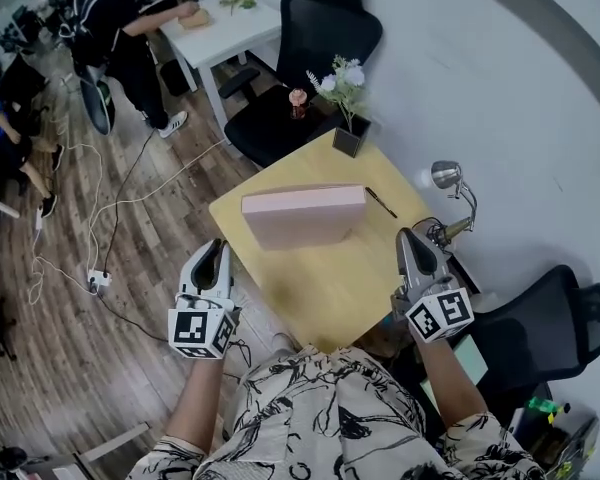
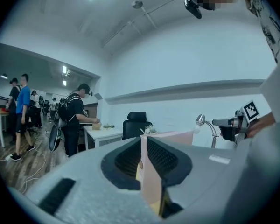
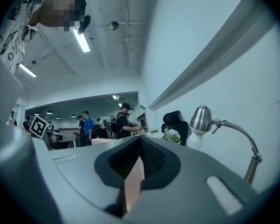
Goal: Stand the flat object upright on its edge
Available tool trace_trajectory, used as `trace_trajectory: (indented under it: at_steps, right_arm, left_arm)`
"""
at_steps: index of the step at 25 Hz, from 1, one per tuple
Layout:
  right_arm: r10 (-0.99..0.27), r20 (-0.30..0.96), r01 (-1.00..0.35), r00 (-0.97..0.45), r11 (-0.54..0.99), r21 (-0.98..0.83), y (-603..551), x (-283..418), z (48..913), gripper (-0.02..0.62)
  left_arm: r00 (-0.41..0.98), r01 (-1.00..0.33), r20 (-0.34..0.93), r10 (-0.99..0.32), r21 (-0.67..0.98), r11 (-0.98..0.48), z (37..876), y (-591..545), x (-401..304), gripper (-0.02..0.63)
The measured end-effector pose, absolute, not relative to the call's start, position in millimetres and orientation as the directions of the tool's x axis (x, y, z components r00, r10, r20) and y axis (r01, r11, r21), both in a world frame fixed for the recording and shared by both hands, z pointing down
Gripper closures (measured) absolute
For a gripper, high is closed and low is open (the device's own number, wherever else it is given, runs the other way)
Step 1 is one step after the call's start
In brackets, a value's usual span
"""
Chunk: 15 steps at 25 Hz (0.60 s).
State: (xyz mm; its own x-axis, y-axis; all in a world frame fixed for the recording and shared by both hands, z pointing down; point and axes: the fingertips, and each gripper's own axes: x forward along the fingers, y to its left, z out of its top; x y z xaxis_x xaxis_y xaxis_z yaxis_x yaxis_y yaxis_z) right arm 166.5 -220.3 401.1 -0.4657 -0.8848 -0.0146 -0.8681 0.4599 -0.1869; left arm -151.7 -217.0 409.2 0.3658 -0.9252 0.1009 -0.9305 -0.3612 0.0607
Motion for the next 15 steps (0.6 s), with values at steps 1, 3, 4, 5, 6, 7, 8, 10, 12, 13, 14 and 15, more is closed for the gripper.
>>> trace_trajectory:
  at_steps: [1, 3, 4, 5, 6, 7, 8, 10, 12, 13, 14, 15]
  right_arm:
    - [-0.891, -0.009, -0.875, -0.454, 0.448, -0.184, -220, 168, 399, 0.594]
    - [-0.897, -0.009, -0.884, -0.442, 0.437, -0.167, -218, 169, 393, 0.594]
    - [-0.898, -0.013, -0.886, -0.439, 0.435, -0.158, -215, 169, 390, 0.594]
    - [-0.899, -0.018, -0.887, -0.438, 0.435, -0.152, -212, 168, 386, 0.594]
    - [-0.899, -0.024, -0.888, -0.437, 0.435, -0.151, -208, 168, 383, 0.594]
    - [-0.899, -0.03, -0.887, -0.436, 0.436, -0.151, -204, 167, 380, 0.592]
    - [-0.899, -0.035, -0.887, -0.436, 0.436, -0.149, -201, 167, 376, 0.592]
    - [-0.898, -0.043, -0.888, -0.438, 0.439, -0.138, -197, 166, 369, 0.592]
    - [-0.899, -0.052, -0.89, -0.434, 0.437, -0.131, -196, 167, 362, 0.592]
    - [-0.901, -0.058, -0.892, -0.43, 0.434, -0.13, -194, 168, 358, 0.592]
    - [-0.903, -0.064, -0.894, -0.424, 0.429, -0.13, -193, 170, 353, 0.592]
    - [-0.905, -0.07, -0.896, -0.419, 0.425, -0.13, -192, 171, 349, 0.592]
  left_arm:
    - [0.361, -0.932, 0.096, -0.927, 0.072, -0.356, 408, -216, -153, 0.571]
    - [0.354, -0.934, 0.09, -0.931, 0.083, -0.347, 405, -214, -156, 0.604]
    - [0.349, -0.936, 0.091, -0.933, 0.083, -0.342, 404, -212, -158, 0.604]
    - [0.344, -0.938, 0.091, -0.935, 0.08, -0.337, 403, -210, -161, 0.604]
    - [0.338, -0.94, 0.09, -0.937, 0.075, -0.332, 402, -207, -163, 0.604]
    - [0.332, -0.942, 0.089, -0.939, 0.068, -0.327, 401, -204, -165, 0.604]
    - [0.327, -0.944, 0.088, -0.941, 0.062, -0.323, 399, -202, -167, 0.604]
    - [0.321, -0.947, 0.082, -0.944, 0.06, -0.316, 394, -199, -171, 0.604]
    - [0.313, -0.949, 0.067, -0.947, 0.065, -0.309, 386, -198, -174, 0.604]
    - [0.31, -0.95, 0.058, -0.949, 0.065, -0.306, 381, -197, -176, 0.604]
    - [0.307, -0.951, 0.049, -0.95, 0.062, -0.304, 376, -196, -177, 0.604]
    - [0.306, -0.951, 0.039, -0.951, 0.057, -0.304, 370, -195, -178, 0.604]
